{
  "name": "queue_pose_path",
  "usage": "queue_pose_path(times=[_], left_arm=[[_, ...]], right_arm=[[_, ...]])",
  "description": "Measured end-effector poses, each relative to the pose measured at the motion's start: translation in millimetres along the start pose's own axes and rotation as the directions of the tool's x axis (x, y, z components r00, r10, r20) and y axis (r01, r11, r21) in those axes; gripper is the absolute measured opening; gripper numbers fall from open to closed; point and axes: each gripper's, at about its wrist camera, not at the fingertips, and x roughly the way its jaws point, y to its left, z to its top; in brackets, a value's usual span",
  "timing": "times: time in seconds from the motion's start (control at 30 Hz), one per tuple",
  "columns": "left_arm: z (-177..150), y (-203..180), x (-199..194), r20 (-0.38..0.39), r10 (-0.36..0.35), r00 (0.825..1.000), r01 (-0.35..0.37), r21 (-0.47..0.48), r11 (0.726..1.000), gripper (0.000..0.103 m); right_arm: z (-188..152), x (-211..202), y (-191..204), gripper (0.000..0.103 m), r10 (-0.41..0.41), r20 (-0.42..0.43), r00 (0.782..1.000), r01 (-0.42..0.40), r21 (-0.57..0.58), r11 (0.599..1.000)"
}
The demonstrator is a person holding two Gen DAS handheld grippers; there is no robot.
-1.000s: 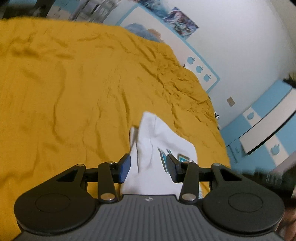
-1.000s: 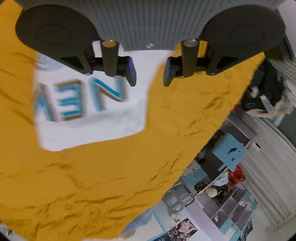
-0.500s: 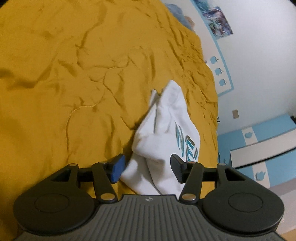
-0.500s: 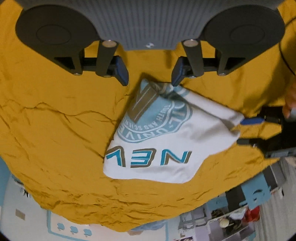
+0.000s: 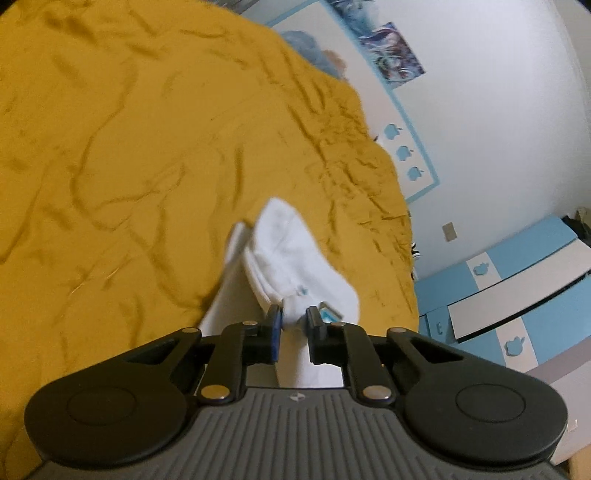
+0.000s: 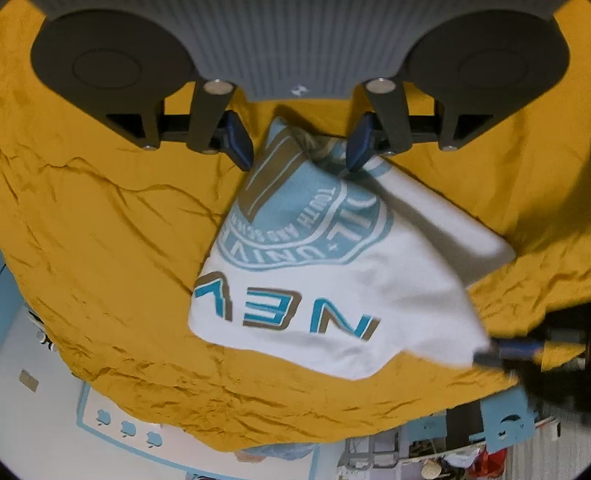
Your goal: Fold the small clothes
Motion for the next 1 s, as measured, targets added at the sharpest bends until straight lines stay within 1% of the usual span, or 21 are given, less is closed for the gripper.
queue_pose_path(times=[0.07, 0.1, 0.13, 0.17, 0.2, 0.23, 0.27, 0.33, 0.37, 0.4, 0.43, 0.53, 0.63, 0.7, 0.73, 0.77, 0.83, 0.87, 0.97, 1.0], left_arm=[[2.1, -11.5, 0.0, 0.007, -0.009, 1.0, 0.009, 0.019, 1.0, 0.013], [3.5, -15.8, -0.8, 0.011, -0.006, 1.0, 0.006, 0.026, 1.0, 0.013], [4.2, -19.2, -2.3, 0.015, -0.005, 1.0, 0.005, 0.033, 0.999, 0.013], [4.1, -20.9, -6.7, 0.023, -0.009, 1.0, 0.007, 0.043, 0.999, 0.012], [4.0, -22.4, -9.7, 0.029, -0.007, 1.0, 0.006, 0.052, 0.999, 0.012], [3.7, -23.7, -11.9, 0.03, 0.003, 1.0, -0.004, 0.061, 0.998, 0.012], [2.5, -25.0, -12.6, 0.027, 0.018, 0.999, -0.02, 0.07, 0.997, 0.012], [-3.9, -23.4, -12.1, 0.012, 0.042, 0.999, -0.043, 0.093, 0.995, 0.012], [-7.1, -21.1, -12.1, 0.005, 0.058, 0.998, -0.059, 0.101, 0.993, 0.012], [-11.2, -17.7, -12.3, -0.003, 0.074, 0.997, -0.074, 0.101, 0.992, 0.012], [-16.0, -12.8, -12.0, -0.013, 0.092, 0.996, -0.091, 0.101, 0.991, 0.011], [-29.8, 4.7, -10.5, -0.023, 0.181, 0.983, -0.177, 0.125, 0.976, 0.011], [-37.8, 26.4, -3.3, -0.044, 0.231, 0.972, -0.224, 0.121, 0.967, 0.011], [-43.5, 35.6, 5.0, -0.052, 0.271, 0.961, -0.261, 0.151, 0.953, 0.011], [-46.5, 39.4, 8.3, -0.051, 0.283, 0.958, -0.272, 0.164, 0.948, 0.011], [-48.8, 42.3, 8.8, -0.051, 0.288, 0.956, -0.276, 0.168, 0.946, 0.011], [-50.0, 44.9, 7.2, -0.054, 0.289, 0.956, -0.278, 0.155, 0.948, 0.011], [-51.4, 43.4, 5.2, -0.053, 0.294, 0.954, -0.283, 0.162, 0.945, 0.012], [-56.8, 36.3, 0.2, -0.047, 0.315, 0.948, -0.3, 0.201, 0.932, 0.014], [-56.7, 35.9, -2.9, -0.049, 0.312, 0.949, -0.297, 0.197, 0.934, 0.015]], right_arm=[[-1.2, 2.2, -1.1, 0.054, -0.026, 0.01, 1.0, 0.026, 0.0, 1.0], [-0.7, 1.9, -5.4, 0.052, -0.032, 0.011, 0.999, 0.031, 0.023, 0.999], [0.1, -1.0, -13.8, 0.036, -0.006, 0.019, 1.0, 0.005, 0.073, 0.997], [1.2, -6.0, -26.3, 0.025, 0.045, 0.031, 0.998, -0.05, 0.154, 0.987], [1.8, -10.3, -35.4, 0.023, 0.069, 0.04, 0.997, -0.076, 0.21, 0.975], [1.9, -15.2, -44.0, 0.007, 0.082, 0.048, 0.995, -0.091, 0.254, 0.963], [1.8, -21.0, -52.5, 0.0, 0.088, 0.054, 0.995, -0.1, 0.292, 0.951], [-0.6, -29.0, -67.4, 0.0, 0.119, 0.07, 0.99, -0.137, 0.365, 0.921], [-2.1, -29.2, -73.7, 0.0, 0.136, 0.063, 0.989, -0.15, 0.396, 0.906], [-4.6, -27.9, -78.0, 0.0, 0.147, 0.055, 0.988, -0.156, 0.417, 0.895], [-7.5, -25.1, -78.8, 0.0, 0.15, 0.044, 0.988, -0.155, 0.419, 0.895], [-15.9, -20.3, -66.9, 0.0, 0.142, 0.009, 0.99, -0.135, 0.379, 0.916], [-20.6, -12.7, -52.2, 0.0, 0.099, -0.008, 0.995, -0.092, 0.303, 0.948], [-24.9, -2.5, -48.3, 0.0, 0.091, -0.03, 0.995, -0.078, 0.288, 0.954], [-24.9, -2.5, -48.3, 0.0, 0.091, -0.03, 0.995, -0.078, 0.288, 0.954], [-29.4, -1.0, -40.4, 0.0, 0.066, -0.031, 0.997, -0.058, 0.229, 0.972], [-31.0, 1.0, -32.7, 0.0, 0.038, -0.027, 0.999, -0.033, 0.158, 0.987], [-31.7, 1.4, -32.1, 0.0, 0.036, -0.029, 0.999, -0.032, 0.15, 0.988], [-31.2, 1.6, -40.6, 0.0, 0.059, -0.039, 0.997, -0.051, 0.182, 0.982], [-30.6, -0.5, -42.7, 0.0, 0.067, -0.042, 0.997, -0.058, 0.193, 0.98]])
